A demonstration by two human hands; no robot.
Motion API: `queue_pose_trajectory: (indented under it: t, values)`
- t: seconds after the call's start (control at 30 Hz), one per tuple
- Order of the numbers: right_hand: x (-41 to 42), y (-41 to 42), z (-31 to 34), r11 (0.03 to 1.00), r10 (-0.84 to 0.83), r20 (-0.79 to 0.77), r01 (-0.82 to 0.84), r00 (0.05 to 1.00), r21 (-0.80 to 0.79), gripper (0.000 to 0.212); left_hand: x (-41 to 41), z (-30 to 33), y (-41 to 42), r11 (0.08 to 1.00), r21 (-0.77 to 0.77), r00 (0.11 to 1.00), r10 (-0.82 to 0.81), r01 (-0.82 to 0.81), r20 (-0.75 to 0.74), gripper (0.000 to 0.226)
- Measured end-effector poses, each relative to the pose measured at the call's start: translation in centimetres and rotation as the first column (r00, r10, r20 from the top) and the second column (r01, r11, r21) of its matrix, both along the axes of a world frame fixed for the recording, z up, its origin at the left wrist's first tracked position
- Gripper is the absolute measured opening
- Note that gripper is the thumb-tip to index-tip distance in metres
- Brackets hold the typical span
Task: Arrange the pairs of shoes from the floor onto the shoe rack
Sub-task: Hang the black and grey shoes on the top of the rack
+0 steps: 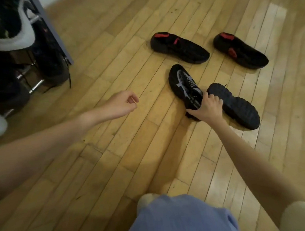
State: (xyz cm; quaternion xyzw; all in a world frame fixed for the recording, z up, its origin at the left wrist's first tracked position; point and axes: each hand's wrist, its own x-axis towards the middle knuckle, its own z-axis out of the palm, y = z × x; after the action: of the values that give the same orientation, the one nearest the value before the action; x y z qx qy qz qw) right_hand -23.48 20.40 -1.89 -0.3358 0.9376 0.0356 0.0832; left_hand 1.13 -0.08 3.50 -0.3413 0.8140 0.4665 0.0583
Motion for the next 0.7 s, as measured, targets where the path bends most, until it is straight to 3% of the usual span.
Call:
queue_pose_trajectory:
  t: [0.13,0.33,0.5,0.6,0.63,0.7]
  values:
    - [-0.1,-1.4,0.8,0.998,-0.029,0.149,0.022,0.988,0.05,0.095,-0.8,-1.6,1.7,0.998,0.057,1.0,-0.007,0.006,0.013,0.012]
    - [4.9,-1.5,0.7,0.987,-0.041,0.416,0.102,0.908,-0.127,0.094,-0.6,-3.3,3.0,0.997,0.075,0.998,0.006,-0.01,0.056,0.012]
    - [8.4,0.2,-1.7,0.998,0.045,0.344,-0.026,0.938,-0.059,0.101,-0.6,-3.9,3.5,0.999,0.047,0.993,-0.009,0.004,0.119,0.02]
    - [6.8,0.8,-0.9,0.967,-0.034,0.468,0.147,0.883,-0.207,0.077,-0.8,-4.1,4.1,0.999,0.054,0.991,-0.008,0.001,0.133,0.021]
    - [5.5,1.0,-0.6,0.941,-0.076,0.445,0.212,0.892,-0.265,0.069,-1.0,-4.1,4.4,0.998,0.063,0.99,-0.014,0.005,0.142,0.023]
    - [2.0,1.2,-0.6,0.929,-0.133,0.223,0.2,0.966,-0.312,0.057,-1.6,-4.1,5.4,0.994,0.106,0.986,-0.037,0.02,0.161,0.036]
